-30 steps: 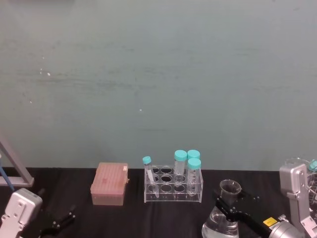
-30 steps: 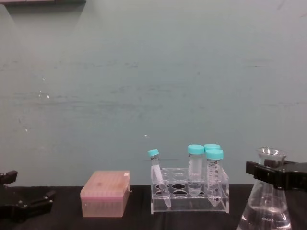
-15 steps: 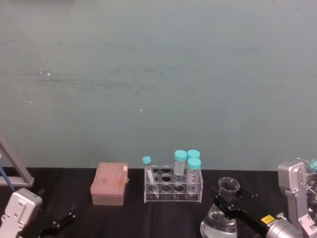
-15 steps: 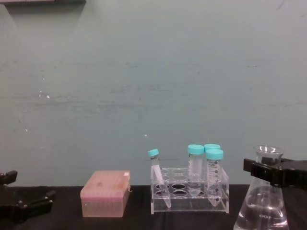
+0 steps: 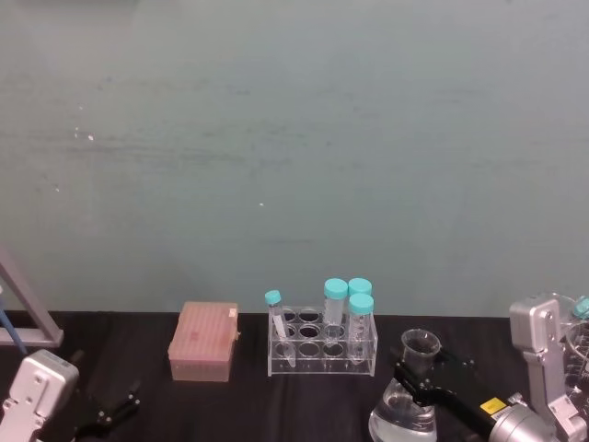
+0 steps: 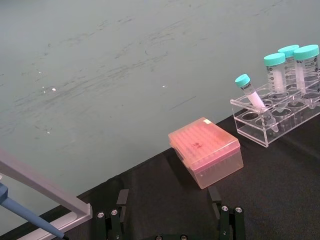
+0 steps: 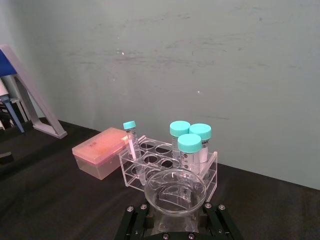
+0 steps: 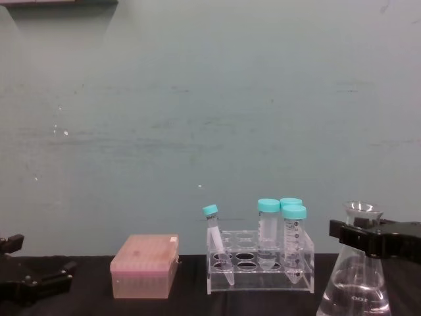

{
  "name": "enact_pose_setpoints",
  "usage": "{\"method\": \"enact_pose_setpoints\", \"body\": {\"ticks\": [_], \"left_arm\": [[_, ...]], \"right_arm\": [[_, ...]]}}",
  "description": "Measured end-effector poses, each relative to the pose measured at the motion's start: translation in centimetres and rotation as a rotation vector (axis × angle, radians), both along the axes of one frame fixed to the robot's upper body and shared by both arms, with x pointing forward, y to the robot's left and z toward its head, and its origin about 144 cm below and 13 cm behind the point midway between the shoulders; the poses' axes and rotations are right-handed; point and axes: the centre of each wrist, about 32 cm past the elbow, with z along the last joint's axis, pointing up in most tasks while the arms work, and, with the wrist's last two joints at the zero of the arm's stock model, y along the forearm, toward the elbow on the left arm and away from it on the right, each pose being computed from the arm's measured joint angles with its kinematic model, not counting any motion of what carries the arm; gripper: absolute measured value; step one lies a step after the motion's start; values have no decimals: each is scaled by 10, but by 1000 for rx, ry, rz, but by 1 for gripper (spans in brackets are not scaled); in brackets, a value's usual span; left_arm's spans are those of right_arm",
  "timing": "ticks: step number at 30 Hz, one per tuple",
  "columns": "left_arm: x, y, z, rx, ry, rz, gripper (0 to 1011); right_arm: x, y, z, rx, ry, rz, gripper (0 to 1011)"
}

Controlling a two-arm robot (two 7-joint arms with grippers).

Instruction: Pick up the beaker with the right gripper, shake it three times, and then put it down.

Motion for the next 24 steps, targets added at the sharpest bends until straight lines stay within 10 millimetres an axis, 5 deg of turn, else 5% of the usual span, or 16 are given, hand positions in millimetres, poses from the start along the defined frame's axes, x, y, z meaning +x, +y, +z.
{"method": "enact_pose_setpoints", "body": {"ticks": [24], "left_arm": [[0, 0, 0, 0, 0, 0, 1000]], "right_arm": [[2, -1, -1, -2, 4, -1, 457]]}}
